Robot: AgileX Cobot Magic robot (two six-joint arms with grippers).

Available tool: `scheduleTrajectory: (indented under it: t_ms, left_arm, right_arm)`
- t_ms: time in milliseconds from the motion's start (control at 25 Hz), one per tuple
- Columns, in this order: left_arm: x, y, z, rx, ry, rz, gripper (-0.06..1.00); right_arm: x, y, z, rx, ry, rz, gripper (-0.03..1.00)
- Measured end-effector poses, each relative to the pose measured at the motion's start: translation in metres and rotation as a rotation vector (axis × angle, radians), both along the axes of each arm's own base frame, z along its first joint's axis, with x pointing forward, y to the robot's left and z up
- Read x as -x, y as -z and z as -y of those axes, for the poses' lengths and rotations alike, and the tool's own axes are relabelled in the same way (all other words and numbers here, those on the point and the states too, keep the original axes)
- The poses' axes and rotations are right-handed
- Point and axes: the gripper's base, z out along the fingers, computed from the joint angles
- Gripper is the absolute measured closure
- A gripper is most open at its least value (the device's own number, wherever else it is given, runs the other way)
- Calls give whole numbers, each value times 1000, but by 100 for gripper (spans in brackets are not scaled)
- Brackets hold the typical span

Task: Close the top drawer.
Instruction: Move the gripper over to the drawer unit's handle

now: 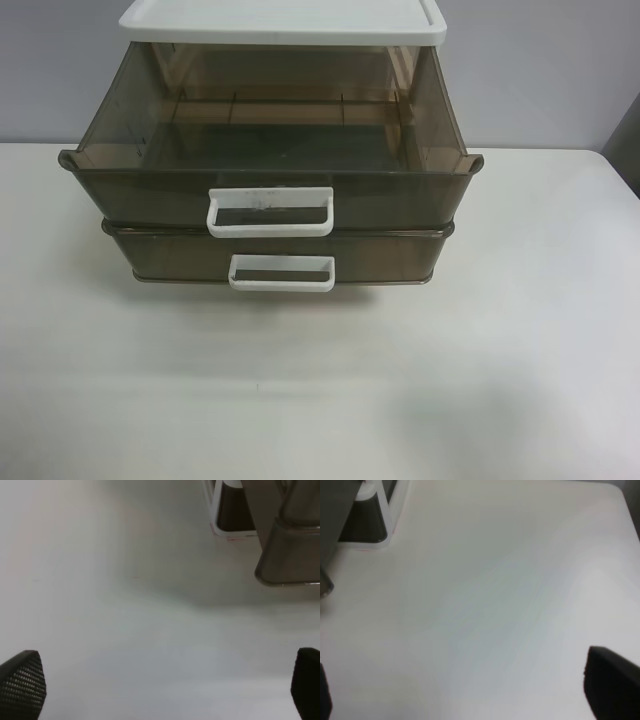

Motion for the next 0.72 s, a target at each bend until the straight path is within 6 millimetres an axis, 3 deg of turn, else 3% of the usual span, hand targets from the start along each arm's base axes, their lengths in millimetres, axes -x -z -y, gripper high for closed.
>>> scheduleTrajectory:
  t_ms: [600, 720]
  left_arm:
    - [0, 0, 0, 0, 0, 0, -5]
    - [0, 0, 0, 0, 0, 0, -5]
  right_arm:
    - [0, 0, 0, -1, 0, 0, -3]
    - [0, -12, -3, -12, -32, 4, -3]
